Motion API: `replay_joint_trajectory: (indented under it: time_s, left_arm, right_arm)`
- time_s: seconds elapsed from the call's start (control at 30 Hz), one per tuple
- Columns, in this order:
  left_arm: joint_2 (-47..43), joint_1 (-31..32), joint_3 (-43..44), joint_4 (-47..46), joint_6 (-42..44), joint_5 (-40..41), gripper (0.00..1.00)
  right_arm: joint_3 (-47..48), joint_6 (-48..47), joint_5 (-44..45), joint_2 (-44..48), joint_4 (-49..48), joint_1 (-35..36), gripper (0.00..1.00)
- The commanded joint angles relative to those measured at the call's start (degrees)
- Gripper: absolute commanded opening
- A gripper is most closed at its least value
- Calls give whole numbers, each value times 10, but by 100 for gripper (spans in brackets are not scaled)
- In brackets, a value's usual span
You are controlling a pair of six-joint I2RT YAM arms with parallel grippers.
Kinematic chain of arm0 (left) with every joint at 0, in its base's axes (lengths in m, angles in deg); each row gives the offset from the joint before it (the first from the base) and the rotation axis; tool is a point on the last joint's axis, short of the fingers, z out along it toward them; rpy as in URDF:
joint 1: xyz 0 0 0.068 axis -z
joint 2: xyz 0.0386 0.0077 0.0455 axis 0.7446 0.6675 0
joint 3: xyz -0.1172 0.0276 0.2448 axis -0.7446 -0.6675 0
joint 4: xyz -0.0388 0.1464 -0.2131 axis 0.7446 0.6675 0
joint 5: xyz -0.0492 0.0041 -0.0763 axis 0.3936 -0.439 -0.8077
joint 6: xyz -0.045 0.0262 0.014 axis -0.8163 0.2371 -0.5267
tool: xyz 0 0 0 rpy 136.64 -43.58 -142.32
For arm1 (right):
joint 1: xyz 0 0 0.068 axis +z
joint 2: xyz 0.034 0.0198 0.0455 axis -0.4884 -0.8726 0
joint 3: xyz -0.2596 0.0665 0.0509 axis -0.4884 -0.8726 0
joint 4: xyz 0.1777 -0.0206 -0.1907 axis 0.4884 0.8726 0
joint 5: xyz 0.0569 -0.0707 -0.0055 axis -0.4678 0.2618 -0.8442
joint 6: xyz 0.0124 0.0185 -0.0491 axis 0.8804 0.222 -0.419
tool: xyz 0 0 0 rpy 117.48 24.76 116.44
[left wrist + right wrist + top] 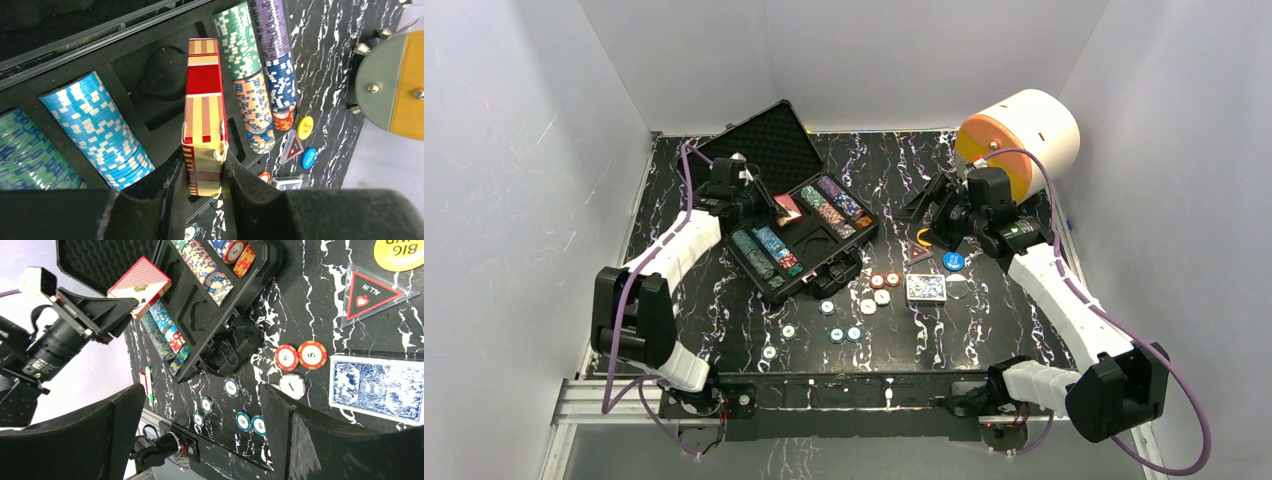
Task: Pack up texas hold em set
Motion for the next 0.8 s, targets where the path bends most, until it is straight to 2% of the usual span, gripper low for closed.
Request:
replay_joint_trajectory:
  time_s: [0.0,0.5,0.63,0.77]
  left_arm:
    - [1,-1,28,-31,4,-19,0]
    - [56,-2,16,-76,-34,-66,0]
    - [82,-3,34,-63,-33,-76,13]
    - [96,-5,58,-36,-15,-64,34]
  right_arm:
    - [4,17,-18,24,-14,-2,92]
    - [1,29,8,66,4,-1,93]
    - [4,37,8,66,8,-1,93]
    - [8,40,5,63,6,-2,93]
